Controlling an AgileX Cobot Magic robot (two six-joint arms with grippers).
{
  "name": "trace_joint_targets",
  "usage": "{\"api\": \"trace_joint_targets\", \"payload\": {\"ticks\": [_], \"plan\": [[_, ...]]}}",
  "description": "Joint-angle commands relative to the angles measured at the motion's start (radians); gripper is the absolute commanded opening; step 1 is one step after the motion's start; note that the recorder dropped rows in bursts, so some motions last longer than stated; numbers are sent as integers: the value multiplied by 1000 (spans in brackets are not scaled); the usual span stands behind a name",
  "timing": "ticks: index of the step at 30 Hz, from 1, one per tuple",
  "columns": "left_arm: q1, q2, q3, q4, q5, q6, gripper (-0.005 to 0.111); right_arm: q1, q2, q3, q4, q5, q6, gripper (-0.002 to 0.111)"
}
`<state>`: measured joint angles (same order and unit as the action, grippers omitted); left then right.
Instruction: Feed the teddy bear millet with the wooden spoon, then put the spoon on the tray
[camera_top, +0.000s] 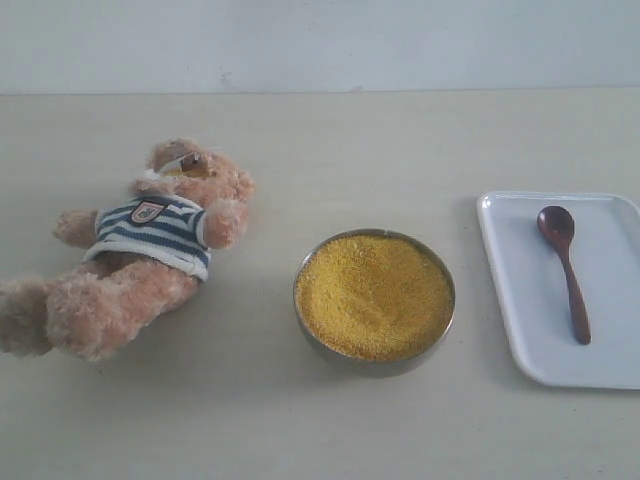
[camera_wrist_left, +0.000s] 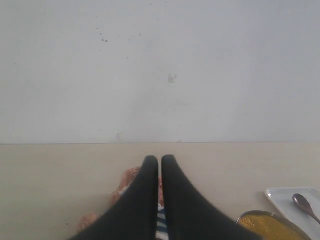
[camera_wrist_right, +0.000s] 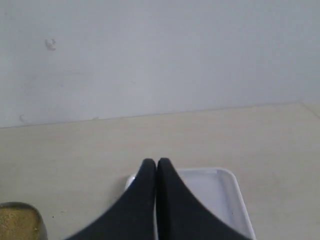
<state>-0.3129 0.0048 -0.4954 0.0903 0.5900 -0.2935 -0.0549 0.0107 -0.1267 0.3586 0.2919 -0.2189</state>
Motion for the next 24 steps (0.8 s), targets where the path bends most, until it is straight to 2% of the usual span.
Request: {"api": "trace_joint_targets", "payload": {"ticks": [1, 4, 13, 21, 24], "plan": [[3, -5, 6, 4, -11, -6, 4, -5, -5, 127, 31, -116, 30, 0], [3, -5, 6, 4, -11, -6, 4, -5, -11, 127, 15, -82, 32, 0], [3, -5, 6, 4, -11, -6, 4, -5, -11, 127, -279, 31, 159, 0], [3, -5, 6, 4, -11, -6, 4, -5, -11, 127, -340, 36, 169, 0], [3, -5, 6, 4, -11, -6, 4, -5, -11, 127, -395, 34, 271, 0]]}}
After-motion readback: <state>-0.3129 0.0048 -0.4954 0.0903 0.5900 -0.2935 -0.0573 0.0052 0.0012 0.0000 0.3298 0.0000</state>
